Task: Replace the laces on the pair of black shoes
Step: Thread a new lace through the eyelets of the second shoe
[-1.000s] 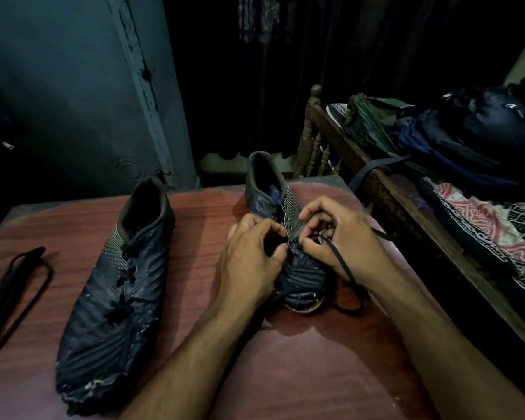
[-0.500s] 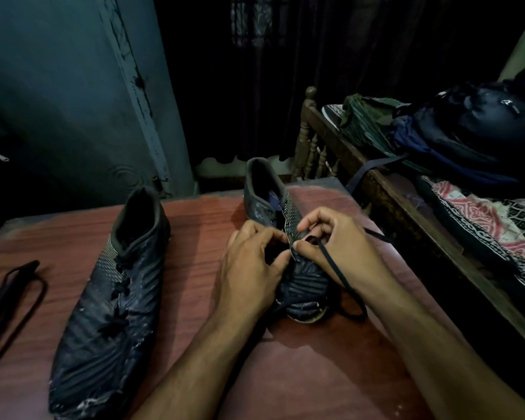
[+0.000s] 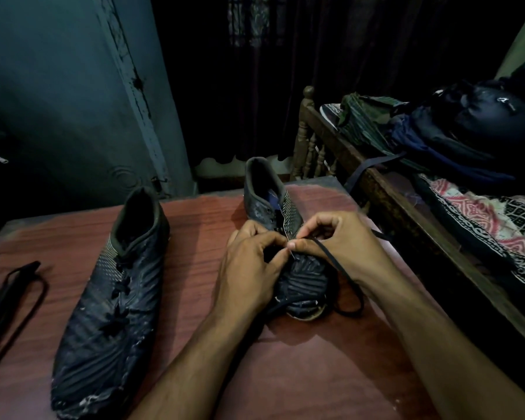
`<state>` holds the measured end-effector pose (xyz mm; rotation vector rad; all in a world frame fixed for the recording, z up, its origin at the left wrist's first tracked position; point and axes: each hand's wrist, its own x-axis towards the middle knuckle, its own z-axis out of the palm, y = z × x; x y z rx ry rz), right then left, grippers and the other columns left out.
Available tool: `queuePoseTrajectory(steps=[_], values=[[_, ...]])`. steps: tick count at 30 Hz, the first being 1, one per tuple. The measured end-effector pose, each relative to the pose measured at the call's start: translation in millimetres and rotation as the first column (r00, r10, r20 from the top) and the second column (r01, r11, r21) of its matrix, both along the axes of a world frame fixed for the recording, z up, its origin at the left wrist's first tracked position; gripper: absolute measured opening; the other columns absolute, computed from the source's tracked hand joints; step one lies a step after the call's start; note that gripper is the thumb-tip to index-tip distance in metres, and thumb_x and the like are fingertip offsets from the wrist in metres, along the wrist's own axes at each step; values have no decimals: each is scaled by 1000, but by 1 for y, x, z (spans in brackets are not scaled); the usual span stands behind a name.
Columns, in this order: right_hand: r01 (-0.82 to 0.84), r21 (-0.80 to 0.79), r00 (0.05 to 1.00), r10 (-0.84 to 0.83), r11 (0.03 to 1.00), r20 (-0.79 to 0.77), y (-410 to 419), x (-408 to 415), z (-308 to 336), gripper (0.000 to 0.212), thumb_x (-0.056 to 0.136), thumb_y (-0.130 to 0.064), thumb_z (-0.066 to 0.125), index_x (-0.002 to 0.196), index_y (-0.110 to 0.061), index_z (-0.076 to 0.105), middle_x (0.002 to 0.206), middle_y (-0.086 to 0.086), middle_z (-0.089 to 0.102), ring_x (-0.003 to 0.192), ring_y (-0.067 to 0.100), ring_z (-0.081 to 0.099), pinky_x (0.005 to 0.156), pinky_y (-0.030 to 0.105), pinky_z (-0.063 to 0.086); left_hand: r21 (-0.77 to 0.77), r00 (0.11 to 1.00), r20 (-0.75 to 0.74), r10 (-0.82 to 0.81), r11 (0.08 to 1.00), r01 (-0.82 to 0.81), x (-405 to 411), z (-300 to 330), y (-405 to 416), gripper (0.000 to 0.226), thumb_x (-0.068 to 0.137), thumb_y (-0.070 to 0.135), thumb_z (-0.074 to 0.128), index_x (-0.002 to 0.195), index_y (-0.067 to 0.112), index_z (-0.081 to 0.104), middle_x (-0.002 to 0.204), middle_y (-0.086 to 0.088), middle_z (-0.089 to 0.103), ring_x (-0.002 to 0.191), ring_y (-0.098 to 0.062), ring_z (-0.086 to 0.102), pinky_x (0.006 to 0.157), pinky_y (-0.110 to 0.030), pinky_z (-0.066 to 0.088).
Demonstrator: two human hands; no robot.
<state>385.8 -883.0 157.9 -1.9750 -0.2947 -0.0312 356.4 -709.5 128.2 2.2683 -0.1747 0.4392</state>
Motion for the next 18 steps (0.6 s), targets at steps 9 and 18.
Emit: queuePoseTrajectory(steps=[9, 18], values=[[-198, -206, 978, 207, 958, 24, -7, 3, -2, 54, 63, -52, 90, 111, -44, 66, 97, -11, 64, 95, 21, 61, 90, 45, 53, 40, 997, -44, 60, 997, -58, -2, 6, 3, 9, 91, 27, 66, 87, 26, 58, 93, 10, 49, 81, -11, 49, 71, -32, 36], [-181, -366, 960, 245, 913, 135, -9, 7, -9, 69, 64, -56, 90, 124, -50, 56, 110, -20, 56, 110, 2, 48, 94, 18, 41, -717, 970, -242, 28, 668, -198, 5, 16, 12, 23, 99, 14, 53, 76, 11, 51, 86, -3, 78, 65, -8, 62, 56, -24, 47]])
